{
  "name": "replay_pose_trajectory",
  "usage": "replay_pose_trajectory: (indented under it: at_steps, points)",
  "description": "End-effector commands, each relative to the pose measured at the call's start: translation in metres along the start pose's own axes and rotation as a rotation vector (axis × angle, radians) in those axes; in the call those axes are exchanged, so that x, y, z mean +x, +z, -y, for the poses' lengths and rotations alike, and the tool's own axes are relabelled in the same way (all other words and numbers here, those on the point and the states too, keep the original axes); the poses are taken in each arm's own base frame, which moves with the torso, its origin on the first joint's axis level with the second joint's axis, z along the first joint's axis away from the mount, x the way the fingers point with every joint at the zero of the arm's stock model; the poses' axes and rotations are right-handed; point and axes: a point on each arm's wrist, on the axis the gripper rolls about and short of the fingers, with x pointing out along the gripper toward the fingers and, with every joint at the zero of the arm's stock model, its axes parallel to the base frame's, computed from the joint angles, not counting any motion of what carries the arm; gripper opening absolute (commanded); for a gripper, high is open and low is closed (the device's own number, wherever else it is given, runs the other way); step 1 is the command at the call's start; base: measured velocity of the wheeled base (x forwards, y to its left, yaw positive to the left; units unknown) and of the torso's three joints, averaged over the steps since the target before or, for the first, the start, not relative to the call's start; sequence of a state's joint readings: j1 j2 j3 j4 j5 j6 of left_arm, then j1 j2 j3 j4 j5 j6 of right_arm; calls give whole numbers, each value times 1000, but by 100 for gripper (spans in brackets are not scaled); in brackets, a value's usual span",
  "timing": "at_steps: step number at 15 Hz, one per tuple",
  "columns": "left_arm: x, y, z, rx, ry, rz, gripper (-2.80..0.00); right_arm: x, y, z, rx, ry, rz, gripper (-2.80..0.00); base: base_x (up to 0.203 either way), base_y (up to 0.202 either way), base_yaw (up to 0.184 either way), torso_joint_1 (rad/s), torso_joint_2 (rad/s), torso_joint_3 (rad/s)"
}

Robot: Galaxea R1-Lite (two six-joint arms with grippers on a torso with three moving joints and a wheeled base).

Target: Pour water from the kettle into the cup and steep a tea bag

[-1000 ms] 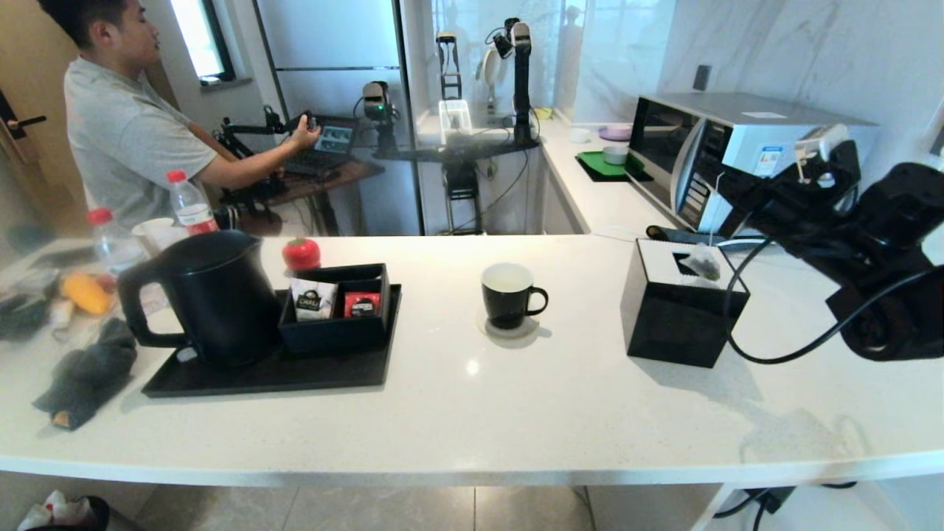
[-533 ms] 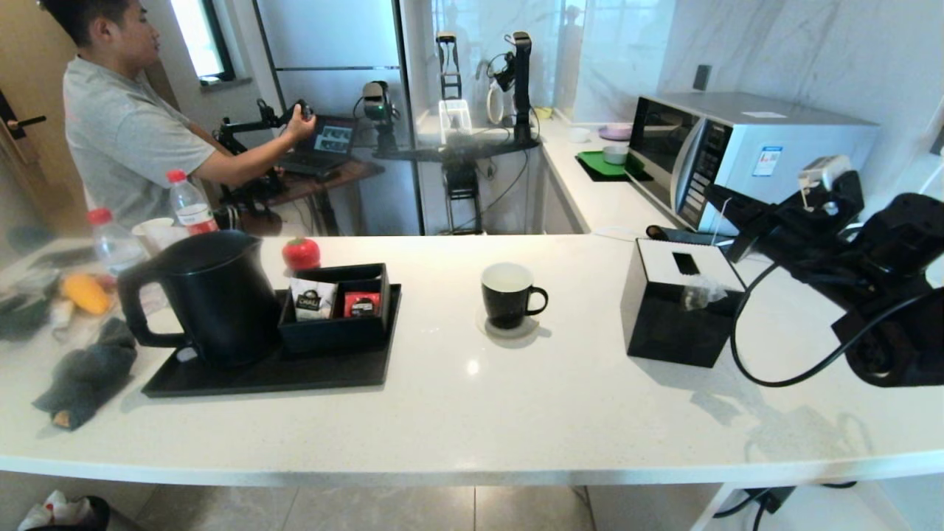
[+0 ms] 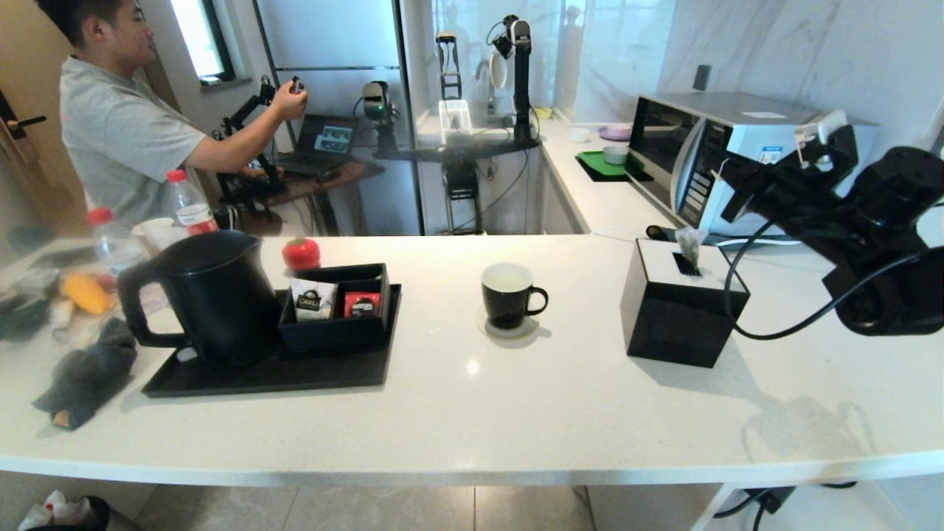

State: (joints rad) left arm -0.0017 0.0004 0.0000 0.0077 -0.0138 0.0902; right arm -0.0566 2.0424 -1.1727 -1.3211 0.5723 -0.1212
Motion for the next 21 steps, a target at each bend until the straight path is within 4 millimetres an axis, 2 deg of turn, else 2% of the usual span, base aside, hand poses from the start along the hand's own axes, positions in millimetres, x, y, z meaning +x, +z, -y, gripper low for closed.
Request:
replay_pose_trajectory:
  at_steps: [1,6,10,16,21]
  points:
    - [0,0,0,0,0,0,-280,7,-5,5,-8,0,9,-280,0,0,0,0,0,0]
    - [0,0,0,0,0,0,-280,6,-37,5,14,-6,-36,-280,0,0,0,0,0,0]
    - [0,0,0,0,0,0,-280,3,-43,5,13,-8,-42,-280,0,0,0,0,0,0]
    - [0,0,0,0,0,0,-280,-4,-63,1,35,-6,-78,-280,0,0,0,0,0,0]
    - [0,0,0,0,0,0,-280,-15,-77,-10,54,5,-104,-280,0,0,0,0,0,0]
